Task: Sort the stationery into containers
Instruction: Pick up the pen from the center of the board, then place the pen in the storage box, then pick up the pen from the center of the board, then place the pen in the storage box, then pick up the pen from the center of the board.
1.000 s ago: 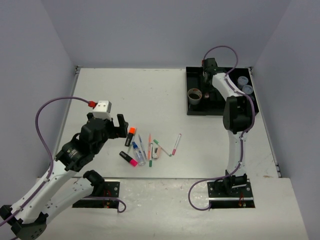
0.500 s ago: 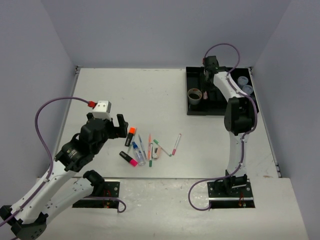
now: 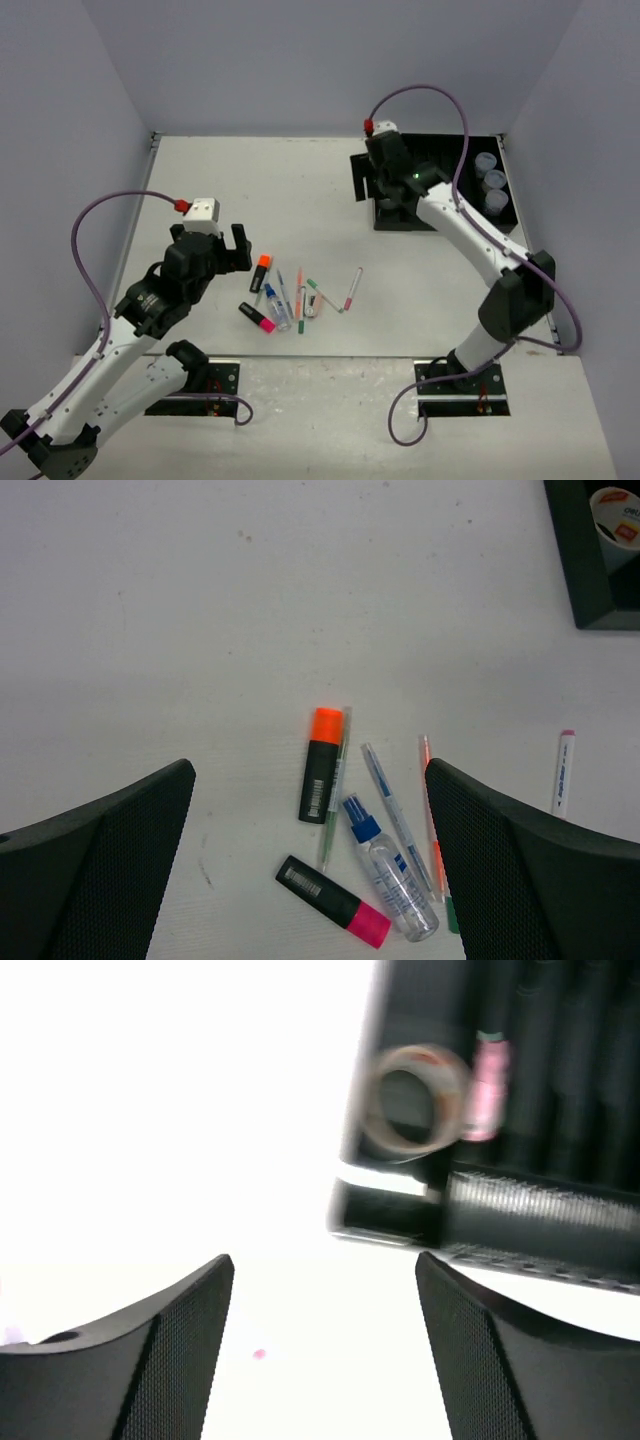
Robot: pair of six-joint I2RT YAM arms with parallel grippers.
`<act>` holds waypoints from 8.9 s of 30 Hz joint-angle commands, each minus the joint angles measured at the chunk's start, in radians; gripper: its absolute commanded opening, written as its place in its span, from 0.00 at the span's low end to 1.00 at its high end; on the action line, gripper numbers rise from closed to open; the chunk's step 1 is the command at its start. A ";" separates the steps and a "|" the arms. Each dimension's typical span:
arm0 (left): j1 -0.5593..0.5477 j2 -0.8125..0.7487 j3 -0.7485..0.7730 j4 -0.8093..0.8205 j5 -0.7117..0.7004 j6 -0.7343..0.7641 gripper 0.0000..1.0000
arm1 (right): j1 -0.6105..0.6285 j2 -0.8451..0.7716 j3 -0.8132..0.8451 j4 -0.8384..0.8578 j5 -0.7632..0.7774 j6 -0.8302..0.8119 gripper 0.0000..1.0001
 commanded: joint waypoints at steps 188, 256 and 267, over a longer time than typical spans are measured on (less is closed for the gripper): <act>0.003 0.002 -0.001 0.037 0.049 0.034 1.00 | -0.339 0.310 0.091 0.035 -0.033 -0.036 0.00; 0.001 -0.023 0.000 0.037 0.040 0.032 1.00 | 0.634 0.136 -0.249 0.148 -0.148 0.571 0.34; 0.001 -0.030 -0.001 0.035 0.041 0.031 1.00 | 0.657 0.203 -0.262 0.091 -0.085 0.609 0.34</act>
